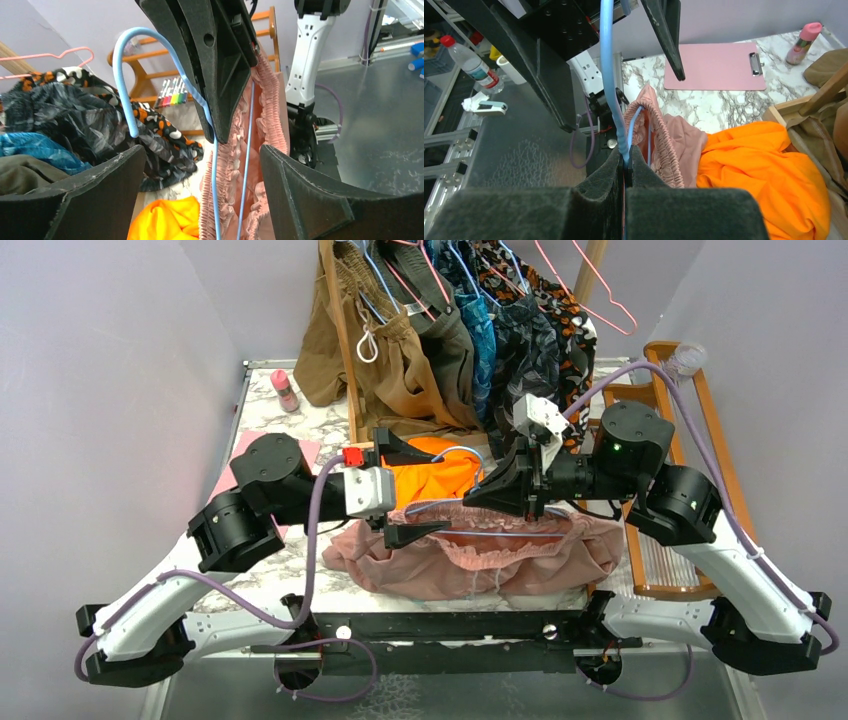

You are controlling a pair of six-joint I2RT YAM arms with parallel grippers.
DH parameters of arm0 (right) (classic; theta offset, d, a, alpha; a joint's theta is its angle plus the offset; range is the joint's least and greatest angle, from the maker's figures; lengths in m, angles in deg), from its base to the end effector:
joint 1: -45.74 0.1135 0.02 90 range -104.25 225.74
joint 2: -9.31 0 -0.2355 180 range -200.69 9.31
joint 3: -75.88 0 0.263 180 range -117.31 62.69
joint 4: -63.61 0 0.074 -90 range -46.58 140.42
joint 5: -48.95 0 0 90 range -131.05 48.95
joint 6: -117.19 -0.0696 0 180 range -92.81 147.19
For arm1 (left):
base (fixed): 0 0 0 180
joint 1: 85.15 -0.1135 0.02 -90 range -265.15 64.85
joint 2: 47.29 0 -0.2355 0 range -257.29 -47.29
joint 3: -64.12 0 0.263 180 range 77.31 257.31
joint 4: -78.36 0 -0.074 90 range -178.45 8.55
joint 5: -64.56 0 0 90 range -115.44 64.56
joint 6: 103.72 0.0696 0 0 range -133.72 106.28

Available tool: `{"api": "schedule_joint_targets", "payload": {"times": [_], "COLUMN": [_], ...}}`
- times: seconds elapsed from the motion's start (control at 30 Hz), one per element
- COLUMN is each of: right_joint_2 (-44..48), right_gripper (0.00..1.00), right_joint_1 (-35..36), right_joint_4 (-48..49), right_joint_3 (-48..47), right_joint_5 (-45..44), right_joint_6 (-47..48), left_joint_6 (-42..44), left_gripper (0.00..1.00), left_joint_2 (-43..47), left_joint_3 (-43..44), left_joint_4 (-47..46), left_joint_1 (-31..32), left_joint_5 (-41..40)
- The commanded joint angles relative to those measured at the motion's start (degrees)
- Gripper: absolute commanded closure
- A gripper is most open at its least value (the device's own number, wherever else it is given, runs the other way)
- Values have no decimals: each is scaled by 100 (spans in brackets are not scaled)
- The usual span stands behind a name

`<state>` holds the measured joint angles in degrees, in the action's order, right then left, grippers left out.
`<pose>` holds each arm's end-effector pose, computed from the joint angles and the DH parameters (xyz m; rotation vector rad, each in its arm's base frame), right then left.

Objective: Place the shorts on the hanger
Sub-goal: Hang the shorts on the hanger.

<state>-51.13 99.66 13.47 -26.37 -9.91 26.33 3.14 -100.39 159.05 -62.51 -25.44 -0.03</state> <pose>0.1075 0.2087 0.4743 -1.1848 1.4085 1.1541 0.0808 -0.1975 0.4837 1.2559 0.9960 -0.9247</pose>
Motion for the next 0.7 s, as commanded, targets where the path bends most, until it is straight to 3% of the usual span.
{"api": "schedule_joint_targets", "payload": {"times": [0.0,0.3,0.67], "right_joint_2": [180,352,495], "right_gripper": [99,99,99], "right_joint_1": [14,8,14], "right_joint_4": [256,463,642], "right_joint_3": [128,425,693], "right_joint_5": [-80,19,246], "right_joint_6": [110,122,145], "left_joint_6": [166,293,283], "left_gripper": [16,26,64], "left_joint_2": [-33,-230,-357], "left_joint_3": [-61,-390,-580], "left_joint_4": [300,470,392], "left_joint_1": [5,5,6], "left_joint_5": [139,-64,-135]}}
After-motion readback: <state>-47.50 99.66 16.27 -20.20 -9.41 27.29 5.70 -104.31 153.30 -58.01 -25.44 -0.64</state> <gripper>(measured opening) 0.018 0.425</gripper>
